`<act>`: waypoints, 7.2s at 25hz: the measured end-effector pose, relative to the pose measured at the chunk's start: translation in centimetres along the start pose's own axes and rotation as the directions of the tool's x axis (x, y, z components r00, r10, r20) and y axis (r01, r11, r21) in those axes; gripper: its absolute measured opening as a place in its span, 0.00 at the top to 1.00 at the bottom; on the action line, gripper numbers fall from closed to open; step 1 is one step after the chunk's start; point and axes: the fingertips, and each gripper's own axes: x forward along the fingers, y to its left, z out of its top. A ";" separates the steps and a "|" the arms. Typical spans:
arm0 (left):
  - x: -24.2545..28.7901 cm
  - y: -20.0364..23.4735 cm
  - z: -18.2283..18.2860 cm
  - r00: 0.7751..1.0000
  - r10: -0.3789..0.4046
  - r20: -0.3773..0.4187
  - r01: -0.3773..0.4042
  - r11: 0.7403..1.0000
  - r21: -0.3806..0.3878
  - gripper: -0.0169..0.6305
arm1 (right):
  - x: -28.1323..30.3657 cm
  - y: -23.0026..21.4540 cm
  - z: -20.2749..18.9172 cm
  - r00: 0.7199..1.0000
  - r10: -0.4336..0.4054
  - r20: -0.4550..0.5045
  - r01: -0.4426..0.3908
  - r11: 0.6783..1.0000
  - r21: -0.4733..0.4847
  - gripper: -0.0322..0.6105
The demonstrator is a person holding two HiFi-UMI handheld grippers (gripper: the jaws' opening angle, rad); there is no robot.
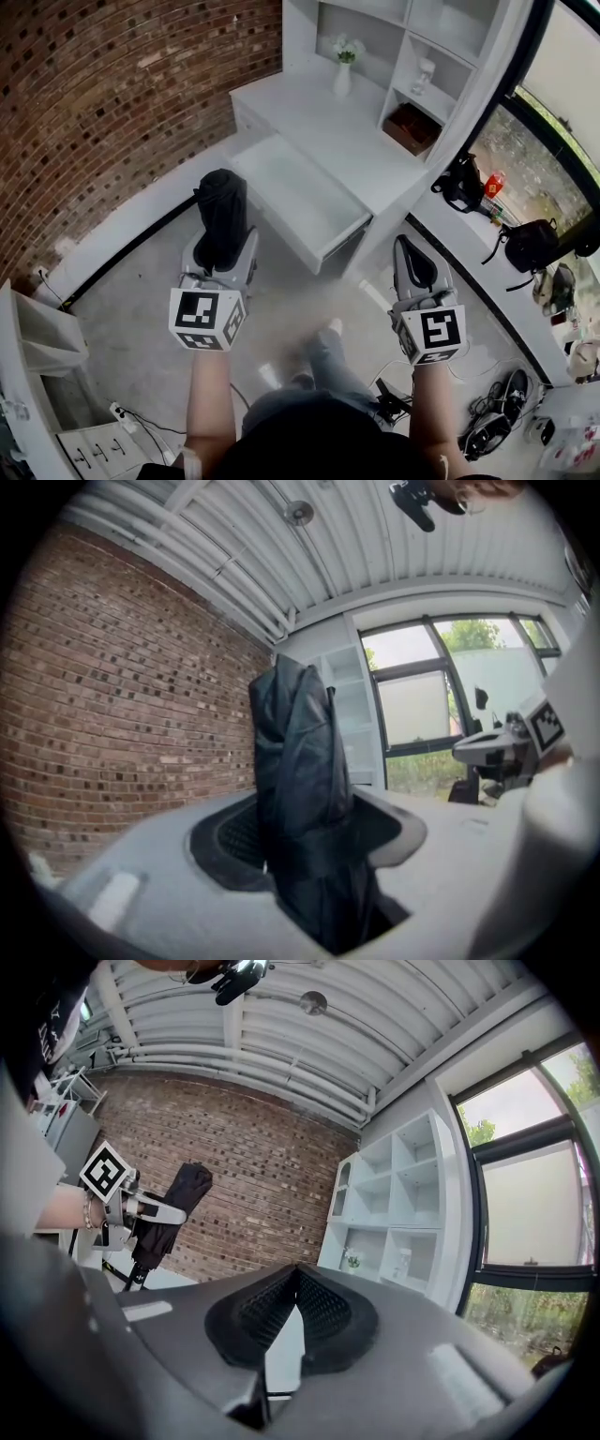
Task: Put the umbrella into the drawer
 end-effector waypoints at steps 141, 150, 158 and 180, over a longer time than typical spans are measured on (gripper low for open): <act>40.0 5.6 -14.3 0.911 -0.169 -0.376 0.127 0.983 -0.134 0.36 | 30.7 -15.5 -6.2 0.997 0.034 -0.075 -0.026 0.993 0.111 0.95; 36.9 8.8 -6.1 0.985 -0.128 -0.117 0.121 0.991 -0.062 0.37 | 30.5 -16.3 -3.0 1.000 0.004 -0.013 -0.003 0.995 0.102 0.95; 34.9 9.3 -0.2 0.997 -0.049 0.062 0.038 0.986 0.162 0.50 | 30.1 -17.1 -0.9 1.000 -0.009 0.029 0.007 0.998 0.060 0.95; 31.8 11.3 5.0 0.980 0.016 0.198 -0.043 0.990 0.136 0.98 | 30.2 -18.4 1.5 0.994 -0.010 0.105 0.008 1.000 0.025 0.95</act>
